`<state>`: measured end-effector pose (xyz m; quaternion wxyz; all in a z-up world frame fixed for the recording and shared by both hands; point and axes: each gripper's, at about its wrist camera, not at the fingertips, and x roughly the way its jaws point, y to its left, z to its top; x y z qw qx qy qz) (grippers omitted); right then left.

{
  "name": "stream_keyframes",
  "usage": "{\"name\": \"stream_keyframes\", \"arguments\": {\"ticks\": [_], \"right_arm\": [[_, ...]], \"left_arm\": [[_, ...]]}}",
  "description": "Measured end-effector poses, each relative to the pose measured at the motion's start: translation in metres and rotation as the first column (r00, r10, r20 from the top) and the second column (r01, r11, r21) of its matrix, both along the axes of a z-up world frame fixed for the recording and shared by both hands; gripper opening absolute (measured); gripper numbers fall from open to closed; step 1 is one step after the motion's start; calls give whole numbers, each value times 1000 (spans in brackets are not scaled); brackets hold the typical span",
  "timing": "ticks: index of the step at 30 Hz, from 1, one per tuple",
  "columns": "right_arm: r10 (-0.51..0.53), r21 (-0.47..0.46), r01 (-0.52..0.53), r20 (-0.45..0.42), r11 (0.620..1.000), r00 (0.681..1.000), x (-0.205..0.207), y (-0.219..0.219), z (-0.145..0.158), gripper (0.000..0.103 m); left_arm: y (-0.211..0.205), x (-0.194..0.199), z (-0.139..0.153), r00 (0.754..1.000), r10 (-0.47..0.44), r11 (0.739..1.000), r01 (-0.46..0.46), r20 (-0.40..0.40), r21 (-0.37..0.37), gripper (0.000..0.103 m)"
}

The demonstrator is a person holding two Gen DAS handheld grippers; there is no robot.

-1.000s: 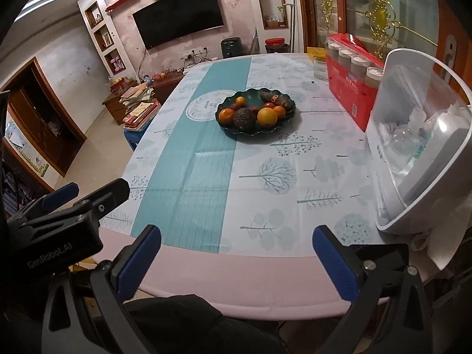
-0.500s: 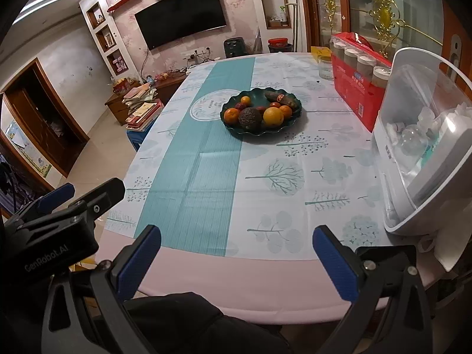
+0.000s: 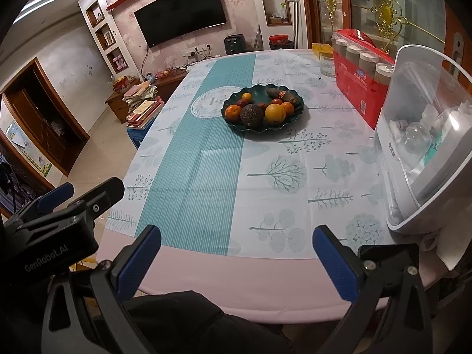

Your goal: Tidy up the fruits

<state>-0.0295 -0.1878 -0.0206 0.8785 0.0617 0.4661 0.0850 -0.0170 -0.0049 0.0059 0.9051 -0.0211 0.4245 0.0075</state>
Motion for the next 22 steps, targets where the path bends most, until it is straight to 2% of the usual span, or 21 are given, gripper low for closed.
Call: {"name": "stream_keyframes", "arguments": {"ticks": [22], "right_arm": [[-15,-9,15,-35,1000,999,7,2,-8,103]], "left_arm": [[-2,8,-9,999,-17,1000,17,-29,4,102]]}}
